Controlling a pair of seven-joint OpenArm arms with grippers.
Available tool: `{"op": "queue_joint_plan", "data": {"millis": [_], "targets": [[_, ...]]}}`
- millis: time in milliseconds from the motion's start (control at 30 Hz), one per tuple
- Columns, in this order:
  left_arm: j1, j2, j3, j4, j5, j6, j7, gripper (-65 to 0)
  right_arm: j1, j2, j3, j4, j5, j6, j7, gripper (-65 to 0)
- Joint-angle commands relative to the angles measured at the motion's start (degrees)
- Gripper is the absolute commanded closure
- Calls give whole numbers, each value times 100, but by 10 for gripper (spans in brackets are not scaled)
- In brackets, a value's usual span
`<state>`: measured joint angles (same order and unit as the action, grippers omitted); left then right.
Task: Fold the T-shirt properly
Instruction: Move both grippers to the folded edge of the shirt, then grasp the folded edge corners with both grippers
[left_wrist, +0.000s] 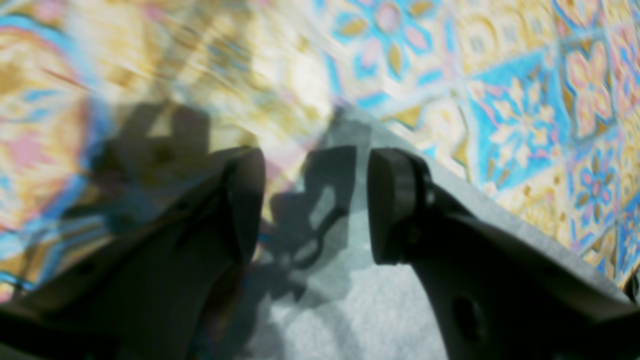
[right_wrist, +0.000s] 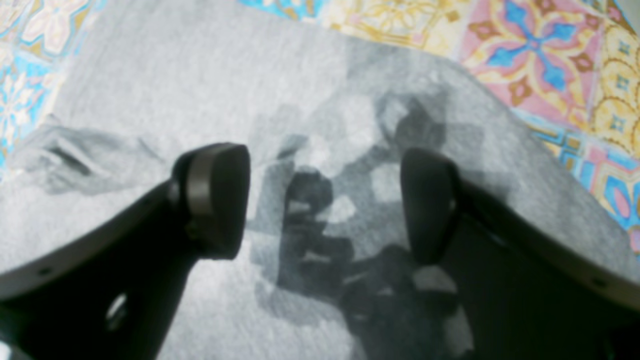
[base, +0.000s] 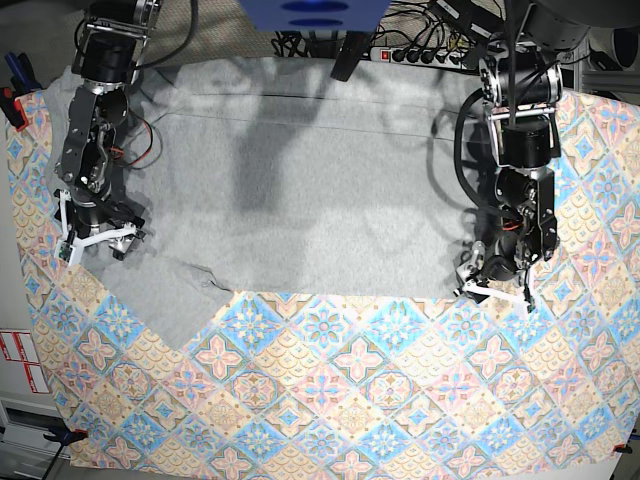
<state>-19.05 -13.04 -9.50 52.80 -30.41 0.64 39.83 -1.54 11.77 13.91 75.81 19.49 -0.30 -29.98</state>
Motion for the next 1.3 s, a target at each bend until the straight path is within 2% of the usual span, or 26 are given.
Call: {"op": "queue_joint_plan", "data": {"millis": [0, 167, 367, 433, 500, 600, 667, 767, 867, 1000, 1133, 1267], "targets": [[-113, -19, -22, 79, -5, -25, -76, -341, 106, 93, 20, 124, -1, 16, 145, -446], [-104, 130, -22, -291, -5, -34, -85, -338, 282, 102, 46, 116, -1, 16, 119, -446], [-16, 148, -22, -343, -22, -43, -85, -337, 282, 111, 55, 107, -1, 16, 119, -446], [10, 262, -22, -326, -40, -51, -49, -333, 290, 111, 55, 80, -1, 16, 119, -446], [10, 324, 128, -317, -49, -60, -41, -292, 290, 111, 37, 80, -1, 16, 119, -446], [28, 332, 611, -317, -66, -60, -41, -182, 290, 111, 37, 80, -1, 16, 119, -446], [72, 332, 769, -247, -75, -104, -49, -139, 290, 111, 46, 80, -1, 16, 119, -446], [186, 332, 796, -18, -75, -500, -49, -123, 290, 260, 29, 80, -1, 16, 119, -446], [186, 306, 787, 52, -75, -675, -49, -6, 290, 296, 55, 80, -1, 16, 119, -446], [177, 157, 699, 61, -58, -667, -76, 0, 273, 401, 46, 107, -1, 16, 119, -446], [177, 51, 251, 61, -31, -667, -76, 0, 282, 401, 29, 107, -1, 16, 119, -446], [177, -353, 93, 70, -31, -684, -85, 0, 290, 410, 11, 80, -1, 16, 119, -446]]}}
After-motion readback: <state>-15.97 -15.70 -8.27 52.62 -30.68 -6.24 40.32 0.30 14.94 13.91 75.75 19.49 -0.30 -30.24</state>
